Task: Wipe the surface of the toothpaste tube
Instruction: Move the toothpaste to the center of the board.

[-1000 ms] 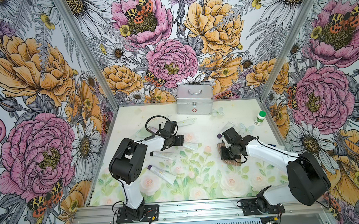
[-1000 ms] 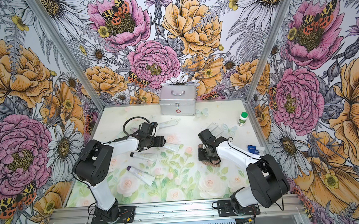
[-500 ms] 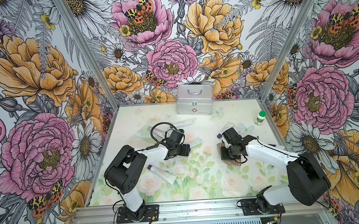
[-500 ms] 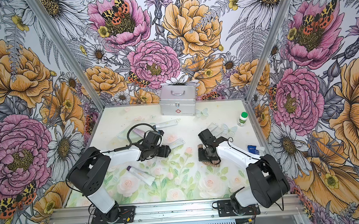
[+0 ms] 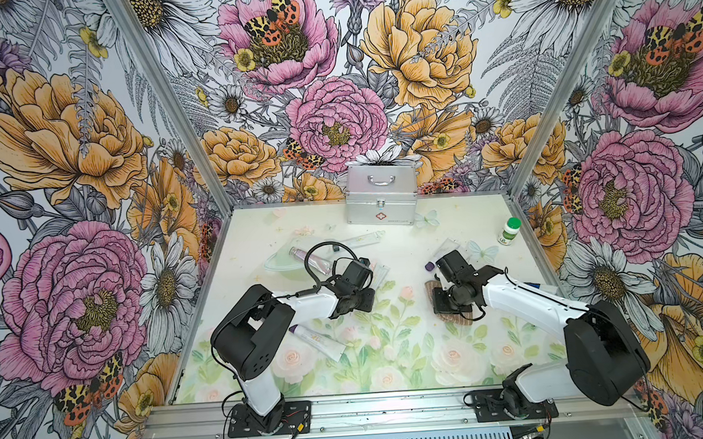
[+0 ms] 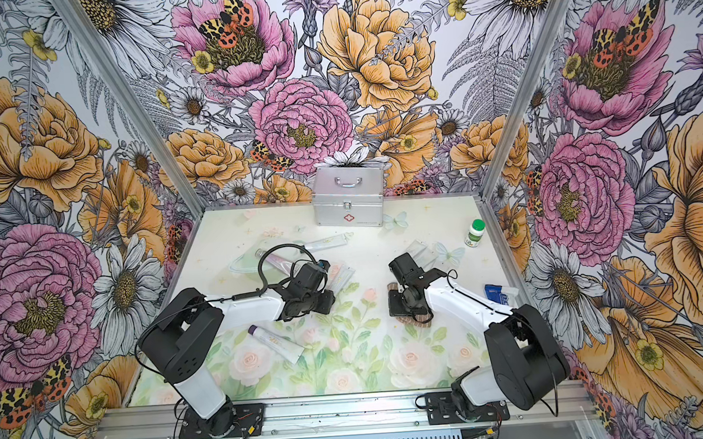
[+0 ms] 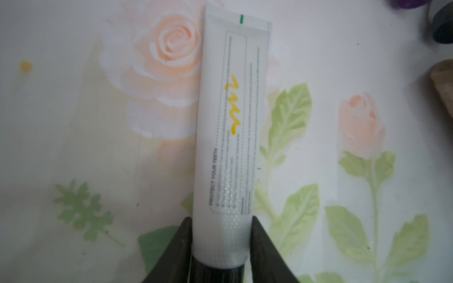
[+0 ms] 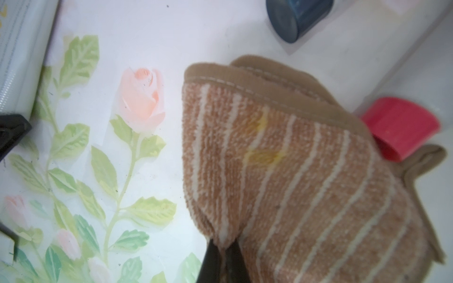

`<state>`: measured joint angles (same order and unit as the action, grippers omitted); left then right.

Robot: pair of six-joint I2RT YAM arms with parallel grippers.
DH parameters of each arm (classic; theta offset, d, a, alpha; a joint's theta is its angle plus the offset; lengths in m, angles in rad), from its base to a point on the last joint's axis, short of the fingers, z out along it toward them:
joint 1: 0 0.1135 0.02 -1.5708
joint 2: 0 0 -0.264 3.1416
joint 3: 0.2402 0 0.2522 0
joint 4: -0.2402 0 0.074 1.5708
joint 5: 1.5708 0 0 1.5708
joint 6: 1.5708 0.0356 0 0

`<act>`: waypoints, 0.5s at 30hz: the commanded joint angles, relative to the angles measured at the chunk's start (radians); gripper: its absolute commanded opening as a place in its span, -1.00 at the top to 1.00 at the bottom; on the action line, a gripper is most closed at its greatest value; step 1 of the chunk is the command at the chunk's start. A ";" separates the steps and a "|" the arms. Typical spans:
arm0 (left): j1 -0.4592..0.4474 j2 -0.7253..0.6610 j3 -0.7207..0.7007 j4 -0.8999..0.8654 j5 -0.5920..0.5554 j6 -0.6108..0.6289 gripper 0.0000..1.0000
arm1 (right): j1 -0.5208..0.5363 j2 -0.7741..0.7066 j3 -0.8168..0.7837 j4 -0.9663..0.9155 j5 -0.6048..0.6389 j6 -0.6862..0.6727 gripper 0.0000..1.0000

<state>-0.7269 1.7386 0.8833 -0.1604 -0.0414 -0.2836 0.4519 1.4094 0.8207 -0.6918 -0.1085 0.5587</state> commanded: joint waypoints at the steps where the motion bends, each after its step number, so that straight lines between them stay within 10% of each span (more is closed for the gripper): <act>1: -0.022 0.017 0.008 -0.007 -0.023 0.014 0.39 | -0.007 -0.006 -0.005 0.005 0.010 -0.012 1.00; 15: -0.236 -0.022 -0.042 0.111 0.109 0.069 0.38 | -0.007 -0.009 0.037 0.005 -0.051 -0.011 1.00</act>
<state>-0.9318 1.7290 0.8497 -0.0952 0.0246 -0.2363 0.4519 1.4094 0.8219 -0.6918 -0.1383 0.5575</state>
